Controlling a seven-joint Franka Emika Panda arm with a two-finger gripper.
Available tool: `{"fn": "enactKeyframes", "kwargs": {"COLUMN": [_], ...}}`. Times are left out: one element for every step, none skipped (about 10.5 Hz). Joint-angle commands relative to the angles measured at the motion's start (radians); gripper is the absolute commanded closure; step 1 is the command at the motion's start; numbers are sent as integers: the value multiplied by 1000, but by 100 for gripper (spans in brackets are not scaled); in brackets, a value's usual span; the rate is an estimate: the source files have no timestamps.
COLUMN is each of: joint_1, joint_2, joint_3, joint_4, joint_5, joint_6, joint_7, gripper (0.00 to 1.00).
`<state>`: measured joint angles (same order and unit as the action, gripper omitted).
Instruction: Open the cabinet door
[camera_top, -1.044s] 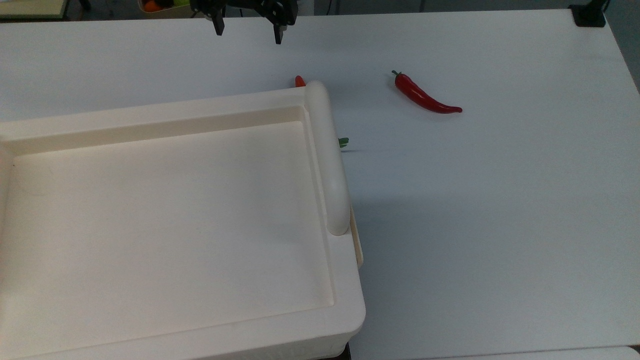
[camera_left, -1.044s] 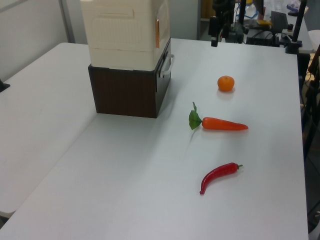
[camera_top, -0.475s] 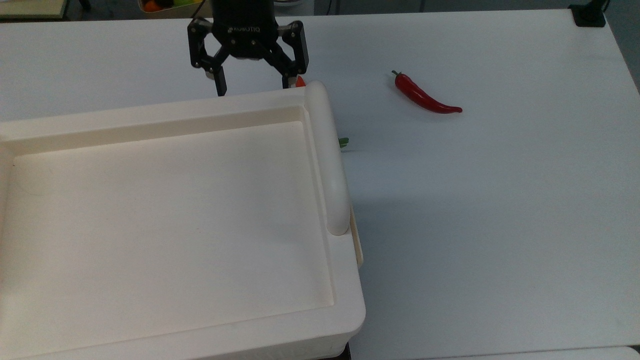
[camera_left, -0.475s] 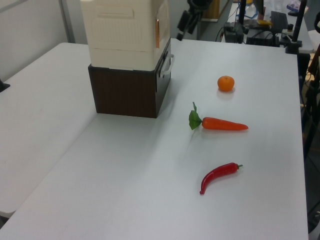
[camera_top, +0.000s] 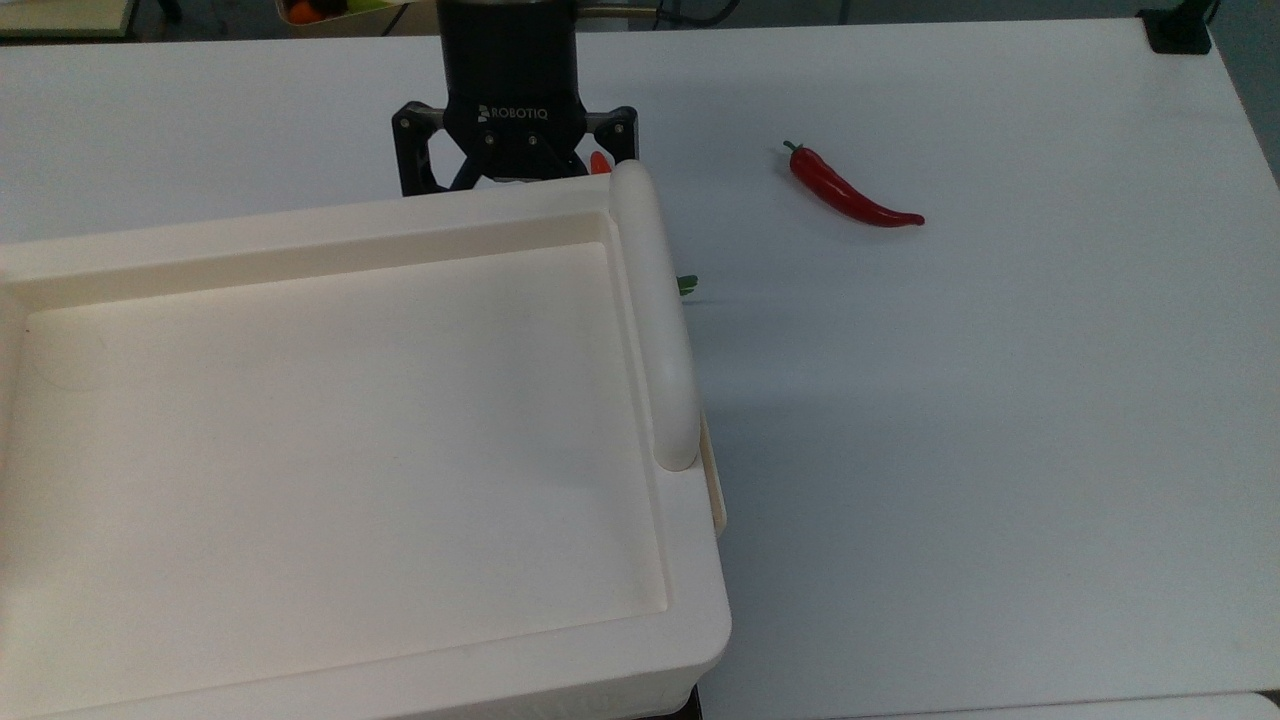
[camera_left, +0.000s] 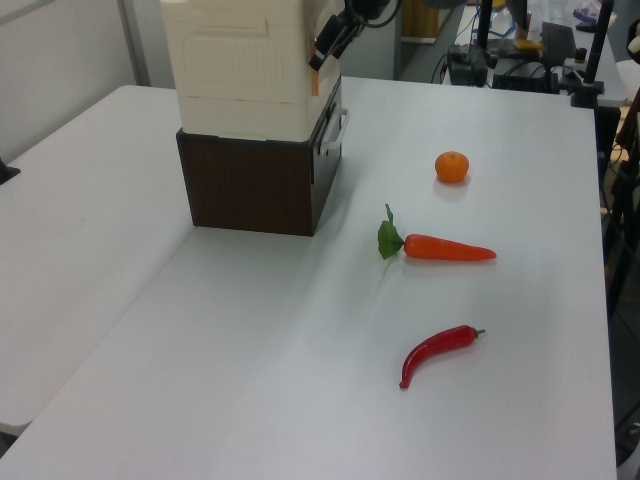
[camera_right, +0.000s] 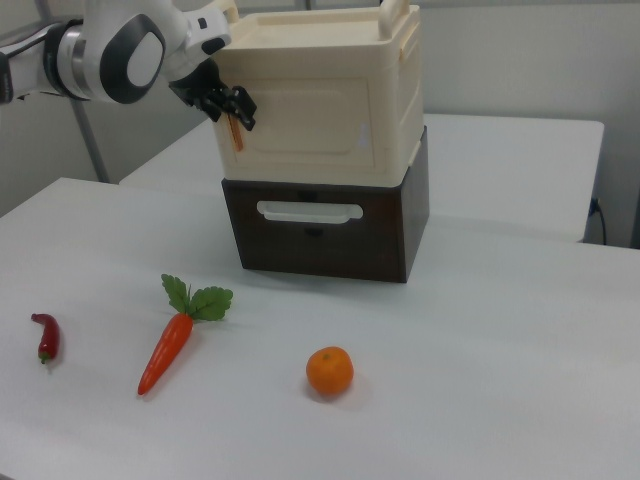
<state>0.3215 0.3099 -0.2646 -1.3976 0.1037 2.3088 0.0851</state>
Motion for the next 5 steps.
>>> {"fn": "enactKeyframes", "kwargs": {"joint_1": [27,27,27,28,27], "joint_2": [11,15,14,11,6], "joint_3": [-19,-19,-19,-19,-19], "joint_4": [14,12,11,8,6], "joint_5": [16,13,7,-13,-24], "joint_6": [24,24,24,24,24], "joint_7": [-10,-13,-25,-36,-38], "gripper": [78,95,100,100,100]}}
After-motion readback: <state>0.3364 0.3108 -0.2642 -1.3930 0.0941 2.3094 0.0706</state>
